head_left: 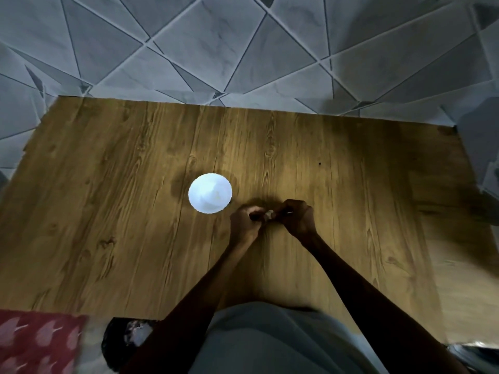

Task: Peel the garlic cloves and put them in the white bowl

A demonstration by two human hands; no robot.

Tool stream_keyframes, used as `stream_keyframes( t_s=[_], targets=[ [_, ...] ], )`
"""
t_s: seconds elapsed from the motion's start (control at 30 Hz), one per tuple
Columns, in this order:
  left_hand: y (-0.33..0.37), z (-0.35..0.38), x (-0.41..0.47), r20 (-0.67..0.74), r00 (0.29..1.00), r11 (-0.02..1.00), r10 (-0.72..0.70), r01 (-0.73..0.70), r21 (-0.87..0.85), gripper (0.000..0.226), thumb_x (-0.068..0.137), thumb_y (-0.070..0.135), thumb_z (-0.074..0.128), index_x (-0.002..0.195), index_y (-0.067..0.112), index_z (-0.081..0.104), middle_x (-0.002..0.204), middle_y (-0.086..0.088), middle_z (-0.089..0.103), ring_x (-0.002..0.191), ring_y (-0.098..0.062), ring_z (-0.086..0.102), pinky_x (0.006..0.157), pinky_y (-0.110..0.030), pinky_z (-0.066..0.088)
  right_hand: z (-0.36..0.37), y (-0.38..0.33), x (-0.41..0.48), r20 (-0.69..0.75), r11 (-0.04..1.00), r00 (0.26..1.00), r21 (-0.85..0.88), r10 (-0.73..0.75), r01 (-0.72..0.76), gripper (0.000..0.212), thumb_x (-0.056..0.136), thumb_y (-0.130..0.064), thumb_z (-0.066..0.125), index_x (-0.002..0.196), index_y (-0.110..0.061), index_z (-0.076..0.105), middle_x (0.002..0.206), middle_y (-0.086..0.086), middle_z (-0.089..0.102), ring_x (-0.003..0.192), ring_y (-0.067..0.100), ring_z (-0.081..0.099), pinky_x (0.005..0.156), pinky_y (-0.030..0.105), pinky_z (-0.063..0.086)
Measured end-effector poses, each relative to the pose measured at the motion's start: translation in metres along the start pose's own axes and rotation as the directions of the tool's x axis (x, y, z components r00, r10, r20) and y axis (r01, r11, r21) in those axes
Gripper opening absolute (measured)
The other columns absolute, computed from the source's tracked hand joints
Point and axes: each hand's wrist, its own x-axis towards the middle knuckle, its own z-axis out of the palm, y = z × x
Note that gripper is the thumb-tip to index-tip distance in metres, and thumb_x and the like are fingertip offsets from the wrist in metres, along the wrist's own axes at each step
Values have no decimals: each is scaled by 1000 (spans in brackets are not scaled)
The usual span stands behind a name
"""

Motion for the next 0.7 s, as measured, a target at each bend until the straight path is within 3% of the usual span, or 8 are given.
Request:
stream_keyframes(
  t_s=[0.1, 0.23, 0.4, 0.5, 0.7],
  targets=[
    [2, 0, -1, 14, 1000, 1000, 1, -1, 9, 31, 86, 21, 74, 114, 10, 71, 113, -3, 72, 104, -11, 63, 96, -21, 44, -1, 3, -1, 13, 1000, 1000, -10, -13, 13, 16, 80, -19, 81, 92, -11, 74, 86, -2, 73, 75, 3, 68, 63, 18, 56],
    [4, 0, 1, 9, 1000, 999, 23, -23, 46, 26, 86, 14, 72, 112, 9, 72, 110, -4, 73, 105, -14, 66, 93, -17, 43, -3, 2, -6, 48, 995, 995, 56, -84, 81, 17, 83, -17, 77, 100, -13, 75, 93, -4, 74, 79, -14, 64, 65, 7, 51],
    [9, 3, 0, 15, 997, 993, 79, -80, 84, 25, 87, 18, 72, 111, 9, 73, 106, -4, 74, 98, -13, 67, 89, -18, 46, -4, -1, -5, 46, 993, 993, 50, -109, 107, 10, 87, -20, 74, 97, -18, 76, 85, -7, 74, 71, -3, 68, 56, 17, 55],
    [9, 5, 0, 8, 994, 988, 106, -106, 116, 26, 89, 17, 70, 113, 9, 72, 107, -5, 74, 100, -17, 68, 96, -28, 51, -3, -2, -5, 47, 995, 994, 18, -101, 100, 11, 86, -22, 75, 97, -18, 76, 84, -10, 72, 68, -7, 66, 54, 11, 49],
    [10, 3, 0, -17, 992, 986, 122, -119, 118, 26, 88, 7, 67, 114, 7, 71, 109, -7, 73, 102, -18, 66, 91, -18, 44, -3, -2, -1, 68, 996, 994, 1, -86, 87, 11, 86, -25, 75, 93, -18, 77, 83, -7, 74, 67, -4, 66, 54, 11, 49]
  ],
)
